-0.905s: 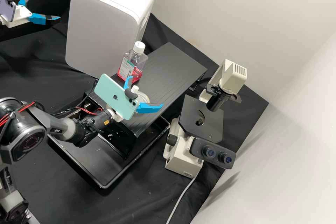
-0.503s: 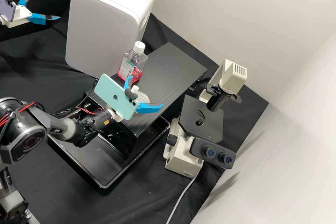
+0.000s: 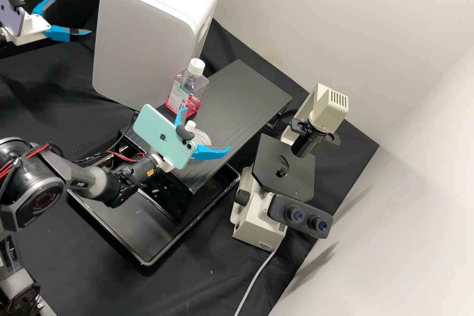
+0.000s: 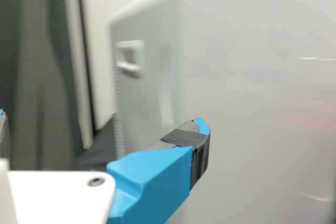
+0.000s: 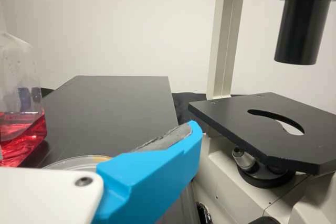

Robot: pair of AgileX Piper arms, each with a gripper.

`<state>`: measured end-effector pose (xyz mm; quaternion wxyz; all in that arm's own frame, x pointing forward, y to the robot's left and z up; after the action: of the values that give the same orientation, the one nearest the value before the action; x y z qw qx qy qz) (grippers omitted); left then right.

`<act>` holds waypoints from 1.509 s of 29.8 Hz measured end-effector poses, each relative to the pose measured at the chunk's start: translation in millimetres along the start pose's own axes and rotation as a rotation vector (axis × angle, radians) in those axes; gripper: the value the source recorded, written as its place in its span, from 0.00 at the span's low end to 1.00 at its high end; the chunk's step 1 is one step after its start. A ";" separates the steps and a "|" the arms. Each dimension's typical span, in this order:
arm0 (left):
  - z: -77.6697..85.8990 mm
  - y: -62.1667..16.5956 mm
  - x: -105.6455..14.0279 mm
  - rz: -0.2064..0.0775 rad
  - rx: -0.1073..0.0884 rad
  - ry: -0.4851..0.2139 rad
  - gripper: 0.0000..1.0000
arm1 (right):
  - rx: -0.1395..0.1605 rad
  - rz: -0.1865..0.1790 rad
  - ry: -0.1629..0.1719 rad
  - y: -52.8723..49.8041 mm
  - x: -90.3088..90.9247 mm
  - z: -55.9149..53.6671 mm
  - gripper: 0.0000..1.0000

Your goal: Remove the lid from the petri dish

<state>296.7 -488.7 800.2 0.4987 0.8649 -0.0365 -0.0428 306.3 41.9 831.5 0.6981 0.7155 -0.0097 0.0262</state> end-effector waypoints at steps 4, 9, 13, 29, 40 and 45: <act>19.2 -6.5 -9.3 -0.027 -0.007 -0.063 1.00 | 0.000 0.000 0.000 0.0 0.0 0.0 1.00; 25.0 -22.7 -23.9 -0.091 -0.033 -0.088 1.00 | 0.000 0.000 0.000 0.0 0.0 0.0 1.00; 30.7 -32.9 -34.7 -0.121 -0.064 -0.119 1.00 | 0.000 0.000 0.000 0.0 0.0 0.0 1.00; 49.3 -56.7 -73.8 -0.169 -0.068 -0.275 1.00 | 0.000 0.000 0.000 0.0 0.0 0.0 1.00; 65.3 -73.1 -82.6 -0.234 -0.007 -0.356 1.00 | 0.000 0.000 0.000 0.0 0.0 0.0 1.00; 70.2 -81.6 -77.1 -0.252 0.032 -0.370 1.00 | 0.000 0.000 0.000 0.0 0.0 0.0 1.00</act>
<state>214.0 -500.1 697.4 0.4606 0.8477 -0.0200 -0.2623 306.3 41.9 831.5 0.6981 0.7155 -0.0097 0.0262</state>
